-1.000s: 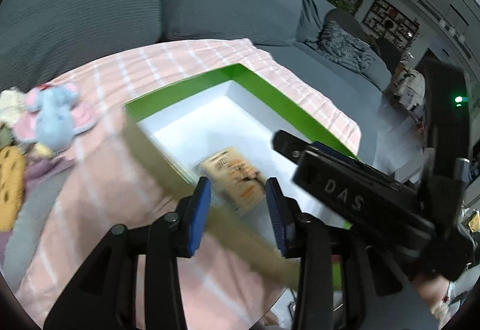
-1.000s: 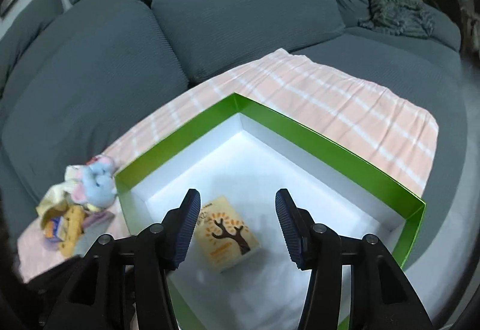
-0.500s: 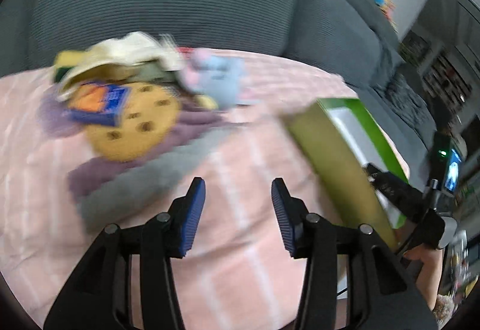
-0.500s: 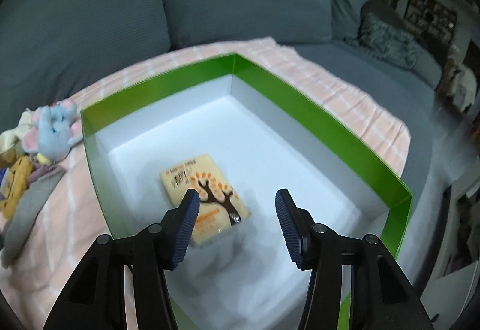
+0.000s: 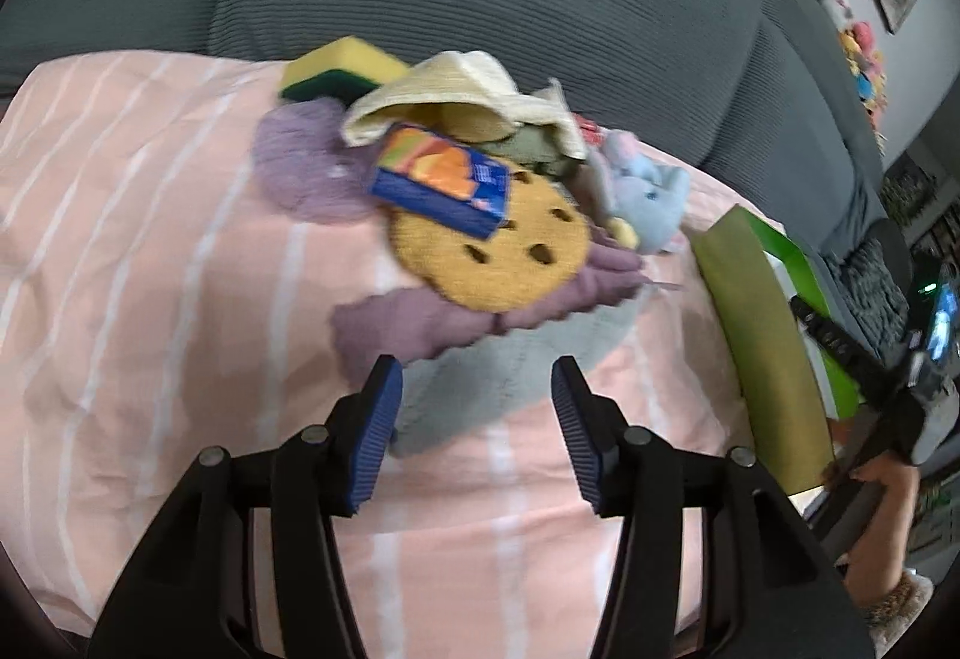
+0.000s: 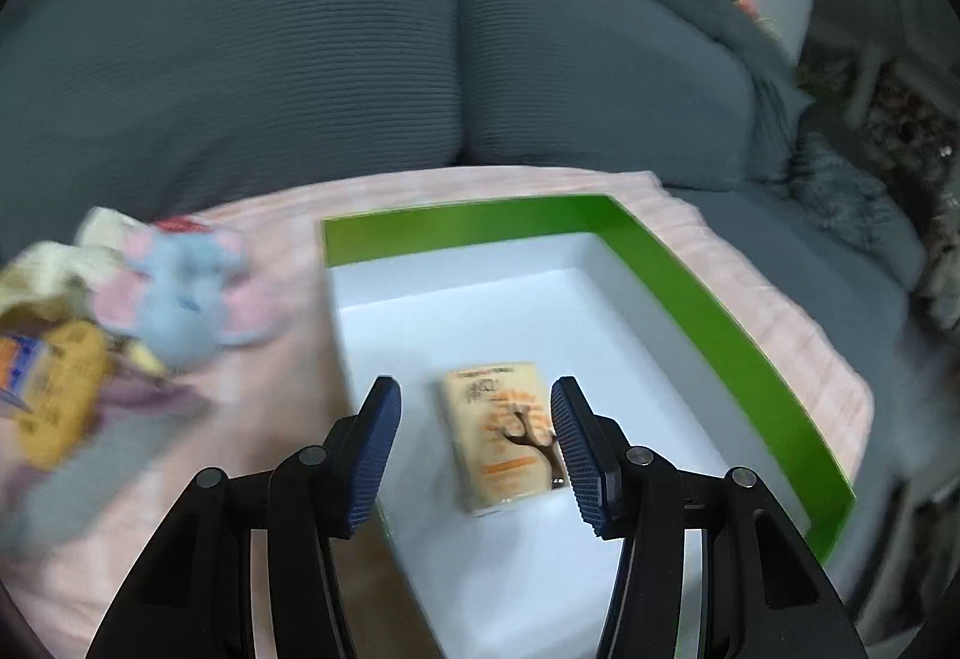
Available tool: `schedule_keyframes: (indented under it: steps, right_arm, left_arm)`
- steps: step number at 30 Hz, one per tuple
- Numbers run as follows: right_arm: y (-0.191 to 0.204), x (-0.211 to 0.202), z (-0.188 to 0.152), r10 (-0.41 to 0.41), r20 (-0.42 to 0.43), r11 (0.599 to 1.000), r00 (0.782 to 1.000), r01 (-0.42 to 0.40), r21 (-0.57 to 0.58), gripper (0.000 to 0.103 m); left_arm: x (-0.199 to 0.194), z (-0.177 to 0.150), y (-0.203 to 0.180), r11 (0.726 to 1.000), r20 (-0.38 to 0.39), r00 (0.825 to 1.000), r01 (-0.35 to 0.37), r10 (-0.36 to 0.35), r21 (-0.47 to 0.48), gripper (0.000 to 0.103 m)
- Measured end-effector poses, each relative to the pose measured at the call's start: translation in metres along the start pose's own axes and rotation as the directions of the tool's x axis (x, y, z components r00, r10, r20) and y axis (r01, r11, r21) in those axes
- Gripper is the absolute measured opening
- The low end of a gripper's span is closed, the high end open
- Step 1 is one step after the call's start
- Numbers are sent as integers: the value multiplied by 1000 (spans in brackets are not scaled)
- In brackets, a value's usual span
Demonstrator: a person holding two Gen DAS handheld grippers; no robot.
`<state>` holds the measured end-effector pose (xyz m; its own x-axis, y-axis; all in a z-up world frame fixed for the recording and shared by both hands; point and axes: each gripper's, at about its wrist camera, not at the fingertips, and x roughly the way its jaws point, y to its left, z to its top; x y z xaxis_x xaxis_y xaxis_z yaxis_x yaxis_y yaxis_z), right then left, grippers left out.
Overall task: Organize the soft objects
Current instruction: 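Return the right gripper to the pile and grasp the purple cloth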
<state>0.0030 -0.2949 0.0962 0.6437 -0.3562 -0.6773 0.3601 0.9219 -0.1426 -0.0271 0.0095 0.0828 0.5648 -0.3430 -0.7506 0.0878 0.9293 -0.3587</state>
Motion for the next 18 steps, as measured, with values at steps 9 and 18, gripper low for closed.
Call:
schedule_keyframes:
  steps: [9, 18]
  right_arm:
    - [53, -55, 20, 458, -8, 889, 889, -459, -14, 91]
    - [121, 16, 0, 527, -256, 840, 810, -543, 11, 91]
  left_arm:
    - [11, 2, 23, 998, -26, 1000, -18, 16, -55, 75]
    - [40, -3, 35, 995, -86, 996, 30, -38, -98, 75]
